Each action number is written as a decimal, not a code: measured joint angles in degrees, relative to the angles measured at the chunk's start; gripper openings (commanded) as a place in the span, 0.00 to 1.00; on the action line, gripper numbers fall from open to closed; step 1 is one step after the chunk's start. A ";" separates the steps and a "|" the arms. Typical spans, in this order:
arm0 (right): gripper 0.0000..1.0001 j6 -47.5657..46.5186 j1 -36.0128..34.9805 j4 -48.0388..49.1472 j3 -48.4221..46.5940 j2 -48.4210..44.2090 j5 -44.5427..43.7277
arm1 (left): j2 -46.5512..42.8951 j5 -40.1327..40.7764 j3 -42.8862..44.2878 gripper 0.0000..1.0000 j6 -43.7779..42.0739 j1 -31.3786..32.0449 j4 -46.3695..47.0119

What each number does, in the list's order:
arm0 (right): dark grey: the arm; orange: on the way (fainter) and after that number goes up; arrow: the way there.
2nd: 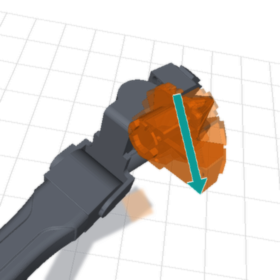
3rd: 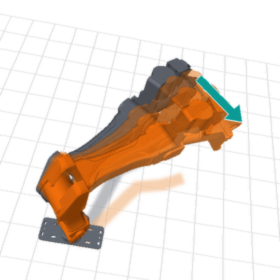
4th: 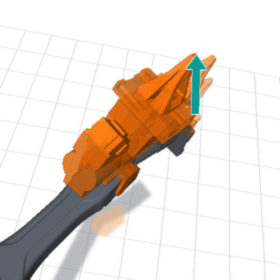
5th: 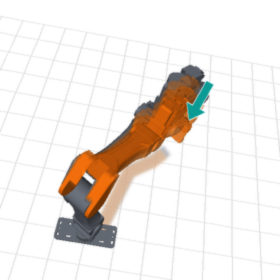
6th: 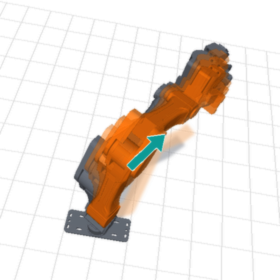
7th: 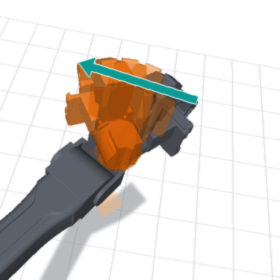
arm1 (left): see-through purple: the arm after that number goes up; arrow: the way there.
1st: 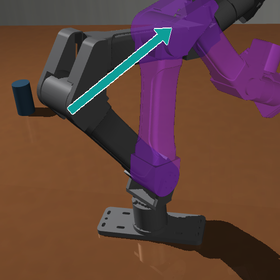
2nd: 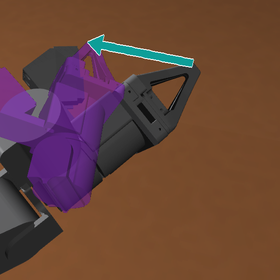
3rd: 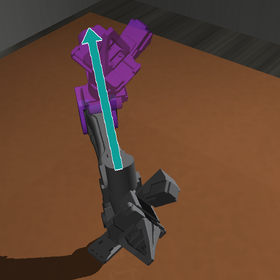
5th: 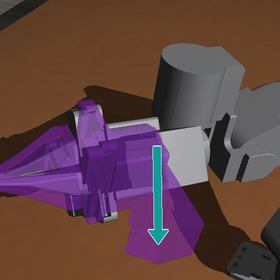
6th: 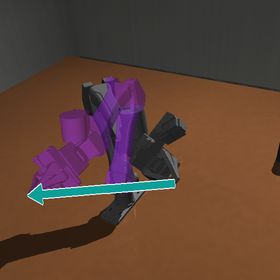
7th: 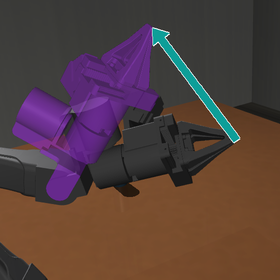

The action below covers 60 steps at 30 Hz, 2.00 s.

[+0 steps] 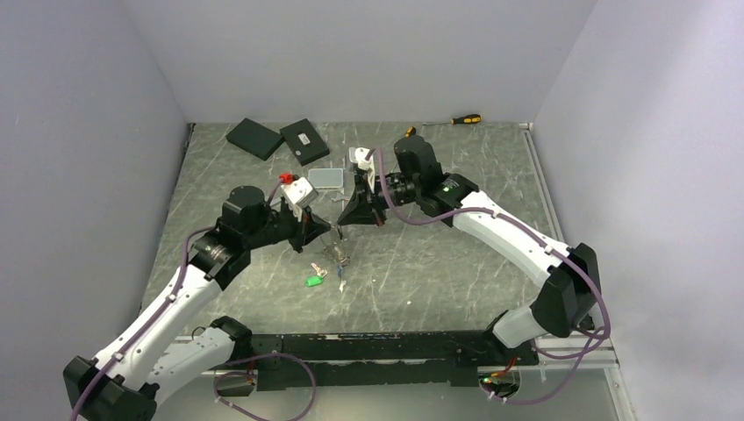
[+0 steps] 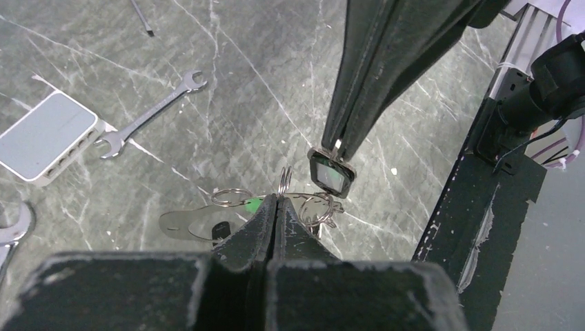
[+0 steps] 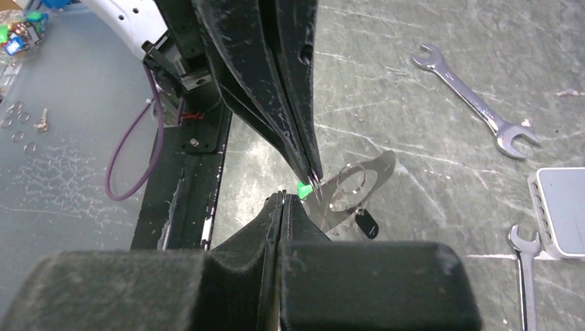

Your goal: Put the keys on the keyring

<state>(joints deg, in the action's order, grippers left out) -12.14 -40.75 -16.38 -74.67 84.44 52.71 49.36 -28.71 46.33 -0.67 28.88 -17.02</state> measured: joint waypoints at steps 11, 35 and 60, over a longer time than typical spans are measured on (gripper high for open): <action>0.00 1.29 -1.81 0.57 -0.28 0.70 -0.31 | 1.73 -2.19 0.28 0.00 2.93 -1.33 0.11; 0.00 6.84 -3.89 4.46 -0.13 2.99 -10.16 | 1.90 -3.28 0.33 0.00 3.43 -2.25 -0.04; 0.00 7.23 -4.24 3.26 0.39 2.43 -15.52 | 1.73 -2.51 0.33 0.00 3.39 -2.58 0.00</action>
<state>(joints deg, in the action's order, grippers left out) -4.91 -44.99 -13.13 -74.28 86.87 37.19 51.09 -31.22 46.65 2.72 26.30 -17.02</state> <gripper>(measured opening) 0.013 0.009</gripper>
